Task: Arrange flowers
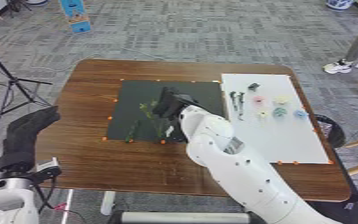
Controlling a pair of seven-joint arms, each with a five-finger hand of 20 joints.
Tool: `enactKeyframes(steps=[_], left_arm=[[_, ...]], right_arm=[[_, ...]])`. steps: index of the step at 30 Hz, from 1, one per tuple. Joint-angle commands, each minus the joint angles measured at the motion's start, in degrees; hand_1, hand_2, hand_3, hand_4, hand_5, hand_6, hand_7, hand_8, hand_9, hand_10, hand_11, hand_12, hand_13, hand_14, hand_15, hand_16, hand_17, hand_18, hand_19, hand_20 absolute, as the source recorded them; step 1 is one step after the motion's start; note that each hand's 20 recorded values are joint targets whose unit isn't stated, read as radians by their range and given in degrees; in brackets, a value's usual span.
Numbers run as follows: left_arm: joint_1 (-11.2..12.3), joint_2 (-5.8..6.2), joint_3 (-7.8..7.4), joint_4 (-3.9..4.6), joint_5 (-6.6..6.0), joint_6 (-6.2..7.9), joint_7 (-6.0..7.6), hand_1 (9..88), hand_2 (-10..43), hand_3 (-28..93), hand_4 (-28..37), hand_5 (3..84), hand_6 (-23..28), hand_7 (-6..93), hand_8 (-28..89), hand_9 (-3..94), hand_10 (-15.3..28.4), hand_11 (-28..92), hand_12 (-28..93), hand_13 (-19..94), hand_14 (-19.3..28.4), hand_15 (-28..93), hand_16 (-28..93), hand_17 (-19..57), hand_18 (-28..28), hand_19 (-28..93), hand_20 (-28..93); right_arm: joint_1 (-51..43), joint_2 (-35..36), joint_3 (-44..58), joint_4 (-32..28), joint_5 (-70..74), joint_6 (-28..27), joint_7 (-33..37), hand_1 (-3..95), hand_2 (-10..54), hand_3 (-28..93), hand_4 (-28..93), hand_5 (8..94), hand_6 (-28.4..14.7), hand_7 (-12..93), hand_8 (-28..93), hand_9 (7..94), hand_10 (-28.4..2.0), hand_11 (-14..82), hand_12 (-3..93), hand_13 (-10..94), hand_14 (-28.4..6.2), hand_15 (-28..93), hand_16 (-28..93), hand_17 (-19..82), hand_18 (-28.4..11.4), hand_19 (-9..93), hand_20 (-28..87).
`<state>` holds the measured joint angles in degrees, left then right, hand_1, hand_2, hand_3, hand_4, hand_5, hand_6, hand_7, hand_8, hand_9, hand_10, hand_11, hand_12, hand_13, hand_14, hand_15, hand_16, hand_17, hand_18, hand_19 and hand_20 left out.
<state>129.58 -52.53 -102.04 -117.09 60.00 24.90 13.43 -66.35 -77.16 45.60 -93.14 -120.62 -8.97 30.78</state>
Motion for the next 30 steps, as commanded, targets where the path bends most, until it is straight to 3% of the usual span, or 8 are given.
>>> enactKeyframes(steps=[1,10,19,30], left_arm=[[-1.1,-0.28,0.7,0.29,0.46,-1.46,-0.77,18.4,3.9,74,-28.3,50.8,2.9,14.7,-8,50.6,12.9,19,12,38,13.4,12,0,6.2,9.5,5,16],[-2.3,0.06,1.62,0.9,0.74,-2.84,-1.47,18.9,3.3,74,-28.3,50.7,3.0,14.7,-8,50.5,12.9,19,12,38,13.6,12,0,6.1,9.6,5,16],[-1.2,-0.38,0.96,0.4,0.67,-2.61,-1.26,19.9,2.5,74,-28.3,50.6,2.9,14.7,-8,50.4,12.7,19,12,38,13.7,12,1,6.0,9.7,5,16],[-2.7,-0.13,2.33,0.86,1.0,-3.32,-1.09,20.2,2.3,74,-28.3,50.5,3.0,14.7,-8,50.4,12.7,19,12,38,13.7,12,1,5.9,9.8,5,16]], right_arm=[[-1.3,-0.5,-0.7,2.8,-5.1,4.6,0.0,51.1,-2.7,60,-14,89.5,-1.8,17,16,93.7,-10.3,52.0,28.4,88,-10.2,75,43,50,-28.4,93,64],[-2.8,-1.9,0.1,4.7,-6.4,4.4,1.7,51.6,-1.7,58,-14,88.5,-1.5,16,12,93.7,-9.9,53.2,27.3,89,-9.4,75,42,51,-28.3,93,64],[-2.8,-2.9,0.7,5.0,-4.4,4.9,2.2,50.7,-1.3,57,-14,88.1,-0.7,15,9,93.7,-9.7,54.2,25.9,90,-9.1,74,42,52,-28.1,93,63],[-1.4,-4.5,1.2,6.3,-3.6,6.7,2.8,50.9,-1.4,56,-14,87.4,-0.2,15,7,93.7,-9.7,54.9,25.0,90,-9.0,74,42,52,-28.2,93,63]])
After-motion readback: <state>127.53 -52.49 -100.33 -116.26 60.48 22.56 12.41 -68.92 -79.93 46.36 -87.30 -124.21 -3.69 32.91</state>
